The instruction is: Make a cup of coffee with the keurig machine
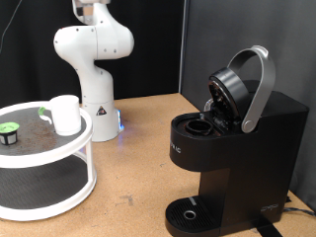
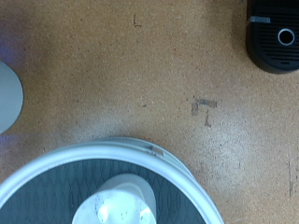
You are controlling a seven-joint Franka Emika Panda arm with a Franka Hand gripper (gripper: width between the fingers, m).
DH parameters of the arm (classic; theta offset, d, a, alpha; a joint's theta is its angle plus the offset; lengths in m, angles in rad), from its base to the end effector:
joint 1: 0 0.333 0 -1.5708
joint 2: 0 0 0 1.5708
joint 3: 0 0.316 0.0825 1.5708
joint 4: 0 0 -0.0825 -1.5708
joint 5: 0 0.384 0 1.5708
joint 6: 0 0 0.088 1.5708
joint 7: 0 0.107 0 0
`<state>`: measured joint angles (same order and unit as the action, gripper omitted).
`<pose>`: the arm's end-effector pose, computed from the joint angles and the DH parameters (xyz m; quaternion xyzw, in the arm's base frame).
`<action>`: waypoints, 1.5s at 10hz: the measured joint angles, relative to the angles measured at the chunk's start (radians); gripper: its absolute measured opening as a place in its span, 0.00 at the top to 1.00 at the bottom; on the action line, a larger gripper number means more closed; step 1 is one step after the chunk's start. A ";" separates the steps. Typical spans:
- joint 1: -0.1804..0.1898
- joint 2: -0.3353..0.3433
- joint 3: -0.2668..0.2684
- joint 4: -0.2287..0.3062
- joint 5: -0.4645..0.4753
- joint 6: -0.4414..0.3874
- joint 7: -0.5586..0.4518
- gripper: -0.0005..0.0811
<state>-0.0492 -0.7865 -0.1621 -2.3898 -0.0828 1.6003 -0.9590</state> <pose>0.3002 -0.0865 0.5731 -0.9213 -0.3885 -0.0045 0.0159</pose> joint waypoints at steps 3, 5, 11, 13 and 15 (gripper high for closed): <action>-0.031 -0.020 -0.094 -0.018 -0.061 0.025 -0.108 0.01; -0.047 -0.020 -0.161 -0.011 -0.086 0.025 -0.173 0.01; -0.055 0.004 -0.273 0.020 -0.143 -0.007 -0.334 0.01; -0.032 0.004 -0.313 -0.002 -0.156 -0.003 -0.523 0.01; -0.018 0.021 -0.357 -0.052 -0.195 0.094 -0.621 0.01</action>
<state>-0.0668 -0.7656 -0.5189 -2.4418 -0.2775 1.6946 -1.5798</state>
